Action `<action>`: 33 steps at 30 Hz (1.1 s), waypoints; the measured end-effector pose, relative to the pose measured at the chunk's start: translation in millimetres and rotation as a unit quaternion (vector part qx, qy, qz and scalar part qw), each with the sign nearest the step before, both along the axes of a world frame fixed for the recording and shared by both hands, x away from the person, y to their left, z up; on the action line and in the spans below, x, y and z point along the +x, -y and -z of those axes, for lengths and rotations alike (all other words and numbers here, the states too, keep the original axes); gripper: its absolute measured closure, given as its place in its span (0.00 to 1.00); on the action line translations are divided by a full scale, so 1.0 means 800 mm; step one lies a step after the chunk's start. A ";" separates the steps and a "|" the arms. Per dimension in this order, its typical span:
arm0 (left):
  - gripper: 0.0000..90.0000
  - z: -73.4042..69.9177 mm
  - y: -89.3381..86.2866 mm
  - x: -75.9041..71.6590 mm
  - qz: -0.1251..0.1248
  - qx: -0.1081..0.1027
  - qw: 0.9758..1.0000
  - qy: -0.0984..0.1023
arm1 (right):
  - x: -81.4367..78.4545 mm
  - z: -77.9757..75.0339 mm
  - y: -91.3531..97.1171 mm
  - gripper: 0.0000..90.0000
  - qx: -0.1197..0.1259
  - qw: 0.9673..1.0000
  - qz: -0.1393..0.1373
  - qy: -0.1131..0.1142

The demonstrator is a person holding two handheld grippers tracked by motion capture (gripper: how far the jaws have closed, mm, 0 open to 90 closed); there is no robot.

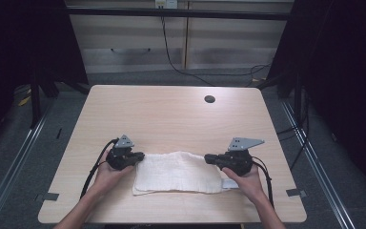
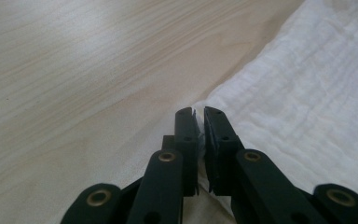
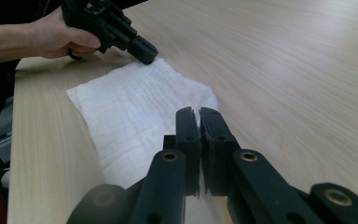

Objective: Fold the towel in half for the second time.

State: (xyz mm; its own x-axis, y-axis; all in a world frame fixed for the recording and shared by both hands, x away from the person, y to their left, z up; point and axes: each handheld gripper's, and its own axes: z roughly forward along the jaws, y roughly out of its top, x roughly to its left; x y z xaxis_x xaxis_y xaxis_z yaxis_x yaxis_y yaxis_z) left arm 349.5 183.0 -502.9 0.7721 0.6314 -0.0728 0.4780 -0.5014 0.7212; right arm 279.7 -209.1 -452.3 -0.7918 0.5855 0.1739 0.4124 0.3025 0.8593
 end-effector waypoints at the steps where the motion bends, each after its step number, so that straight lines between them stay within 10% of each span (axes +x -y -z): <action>1: 0.94 0.000 0.000 0.000 0.001 0.003 1.000 0.004 | -0.004 0.000 -0.002 0.97 -0.001 1.000 -0.003 0.001; 16: 0.94 -0.002 0.002 -0.003 0.000 0.013 1.000 0.007 | -0.052 0.031 -0.020 0.96 -0.043 0.997 -0.057 -0.040; 28: 0.95 -0.002 0.002 -0.002 -0.002 0.011 1.000 0.005 | -0.063 0.057 -0.046 0.97 -0.075 0.983 -0.129 -0.105; 33: 0.95 -0.003 0.004 -0.004 0.002 0.002 1.000 0.011 | -0.059 0.062 -0.048 0.98 -0.079 0.983 -0.124 -0.113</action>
